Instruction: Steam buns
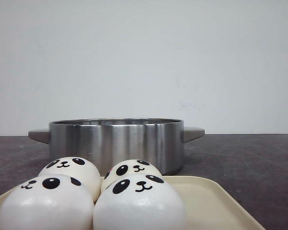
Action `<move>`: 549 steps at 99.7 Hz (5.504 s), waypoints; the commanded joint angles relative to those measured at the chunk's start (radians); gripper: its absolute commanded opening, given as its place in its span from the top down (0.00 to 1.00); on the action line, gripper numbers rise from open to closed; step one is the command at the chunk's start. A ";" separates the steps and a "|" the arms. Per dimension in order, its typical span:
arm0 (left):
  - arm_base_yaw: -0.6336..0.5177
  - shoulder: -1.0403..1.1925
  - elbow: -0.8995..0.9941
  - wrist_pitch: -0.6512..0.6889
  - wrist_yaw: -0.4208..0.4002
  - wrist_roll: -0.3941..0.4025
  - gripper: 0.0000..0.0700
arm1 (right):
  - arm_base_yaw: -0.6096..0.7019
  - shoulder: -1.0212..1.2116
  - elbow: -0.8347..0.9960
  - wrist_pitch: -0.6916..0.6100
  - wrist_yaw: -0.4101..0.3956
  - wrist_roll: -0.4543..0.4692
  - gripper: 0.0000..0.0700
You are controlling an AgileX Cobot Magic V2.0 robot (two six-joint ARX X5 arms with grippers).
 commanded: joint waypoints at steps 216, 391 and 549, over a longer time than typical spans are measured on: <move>-0.008 0.120 0.342 -0.116 0.175 -0.160 0.99 | -0.003 0.096 0.415 -0.127 -0.160 0.310 0.99; -0.280 0.671 1.077 -0.606 0.274 -0.100 0.00 | 0.779 1.350 0.975 -0.510 -0.109 0.439 0.00; -0.323 0.676 1.077 -0.646 0.246 -0.062 0.00 | 0.854 1.485 1.150 -0.460 -0.118 0.369 1.00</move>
